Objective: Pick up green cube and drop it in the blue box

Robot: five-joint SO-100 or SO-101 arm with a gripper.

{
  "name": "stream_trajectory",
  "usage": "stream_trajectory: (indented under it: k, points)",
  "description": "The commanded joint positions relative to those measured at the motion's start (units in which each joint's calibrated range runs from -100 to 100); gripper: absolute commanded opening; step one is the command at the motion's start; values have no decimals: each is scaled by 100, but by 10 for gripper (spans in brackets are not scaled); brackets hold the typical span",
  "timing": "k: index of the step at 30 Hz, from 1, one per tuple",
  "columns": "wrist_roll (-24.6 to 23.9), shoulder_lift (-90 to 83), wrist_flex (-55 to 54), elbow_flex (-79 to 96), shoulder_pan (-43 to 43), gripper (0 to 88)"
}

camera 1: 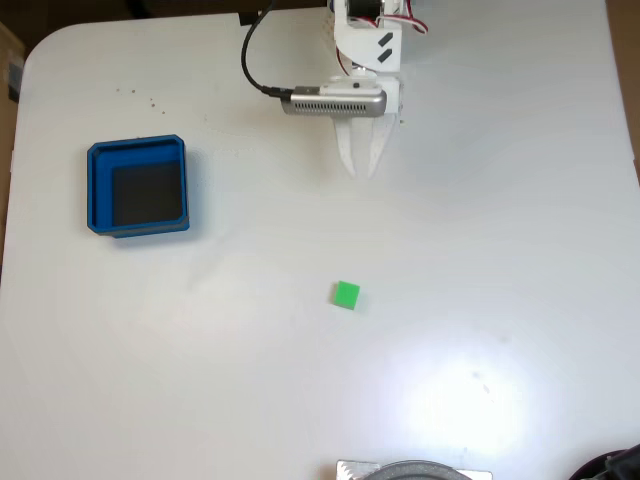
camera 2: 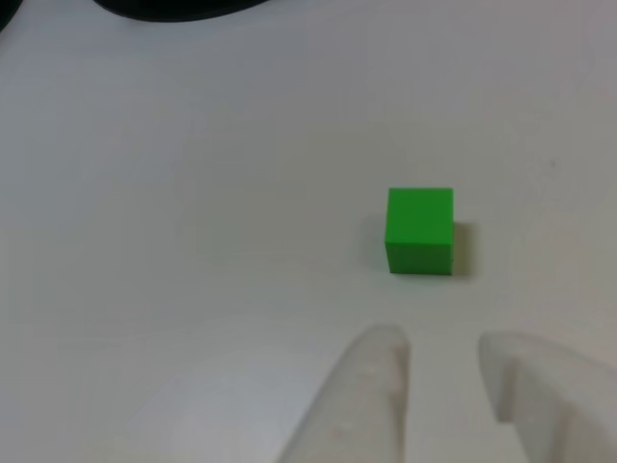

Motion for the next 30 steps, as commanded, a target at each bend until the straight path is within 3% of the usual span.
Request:
stream_trajectory:
  k: [1,13,30]
  points:
    - [-10,574,-174,-1058,-4,25]
    - [-5,2957,-92,-3679,27,25]
    - [29,4913,-76,-5546,263,25]
